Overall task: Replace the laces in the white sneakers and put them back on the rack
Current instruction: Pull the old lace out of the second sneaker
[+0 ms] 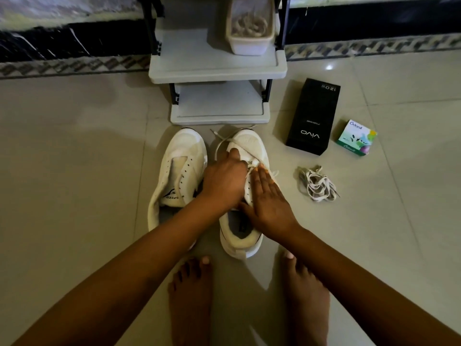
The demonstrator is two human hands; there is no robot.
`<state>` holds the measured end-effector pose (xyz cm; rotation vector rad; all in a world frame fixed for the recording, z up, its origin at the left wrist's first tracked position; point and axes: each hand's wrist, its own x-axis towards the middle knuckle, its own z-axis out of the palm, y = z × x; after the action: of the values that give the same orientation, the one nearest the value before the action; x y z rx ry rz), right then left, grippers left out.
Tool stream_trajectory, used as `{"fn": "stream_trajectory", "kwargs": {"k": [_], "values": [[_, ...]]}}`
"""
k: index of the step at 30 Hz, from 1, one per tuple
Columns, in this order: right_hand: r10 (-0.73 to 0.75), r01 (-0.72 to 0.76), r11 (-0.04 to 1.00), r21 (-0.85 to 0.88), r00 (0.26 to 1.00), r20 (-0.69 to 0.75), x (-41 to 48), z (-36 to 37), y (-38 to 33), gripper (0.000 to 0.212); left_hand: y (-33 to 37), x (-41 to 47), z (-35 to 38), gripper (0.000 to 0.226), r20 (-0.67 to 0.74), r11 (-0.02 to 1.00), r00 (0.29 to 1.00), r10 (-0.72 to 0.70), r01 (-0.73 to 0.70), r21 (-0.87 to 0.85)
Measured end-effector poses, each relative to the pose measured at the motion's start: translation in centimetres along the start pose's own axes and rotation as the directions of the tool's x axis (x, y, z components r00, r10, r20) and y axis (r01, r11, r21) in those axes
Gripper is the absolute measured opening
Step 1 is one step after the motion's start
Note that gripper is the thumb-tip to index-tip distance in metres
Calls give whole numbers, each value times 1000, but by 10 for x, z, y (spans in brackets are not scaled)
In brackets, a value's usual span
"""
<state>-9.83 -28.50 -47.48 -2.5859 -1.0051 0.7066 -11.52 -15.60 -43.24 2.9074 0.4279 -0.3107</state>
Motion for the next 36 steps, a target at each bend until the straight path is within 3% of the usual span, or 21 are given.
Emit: {"fn": "stream_trajectory", "kwargs": {"k": [2,5,7,10,14,16,19,21,24,28,32,34,36], "values": [[-5,5,1000,15,1000,-4,0,0,1,106,-4,6,-8,22,61,949,997,-53,69,-306],[-38,38,999,3,999,1,0,-1,2,106,-9,3,-21,21,124,887,992,-37,90,-454],[-39,39,999,-1,999,7,1,-1,-1,104,-11,-2,-18,25,102,916,995,-12,52,-397],[-29,29,1000,-2,1000,4,0,-1,-5,95,-16,-5,-5,31,1,985,999,-34,34,-171],[-25,26,999,-21,1000,5,0,-1,-5,87,-14,-7,4,32,-162,996,987,-8,-6,-88],[-31,31,999,-25,1000,3,-1,-2,-4,86,-13,-5,2,30,-143,990,989,29,-48,-129],[-27,27,999,-21,1000,-15,-2,-1,-2,94,-16,-3,-10,20,-49,900,999,-21,-2,-435],[-20,20,1000,-17,999,-32,-3,2,-1,102,-18,-8,-11,22,3,842,1000,-2,3,-540],[-19,18,1000,-18,999,-38,-1,3,-1,105,-17,-16,1,48,79,877,989,123,-71,-474],[0,-1,1000,-25,999,-43,0,4,-2,107,-26,-18,5,29,-120,952,992,44,-78,-295],[4,-6,999,-46,999,-32,0,3,-3,98,-19,-13,-1,25,-65,987,996,53,-62,-147],[13,-14,999,-52,1000,-26,-2,3,-3,93,-16,-10,-9,19,-19,976,994,105,-106,-190],[8,-11,998,-69,999,-43,-3,3,-1,98,-20,-8,-20,14,34,914,988,154,-129,-385]]}}
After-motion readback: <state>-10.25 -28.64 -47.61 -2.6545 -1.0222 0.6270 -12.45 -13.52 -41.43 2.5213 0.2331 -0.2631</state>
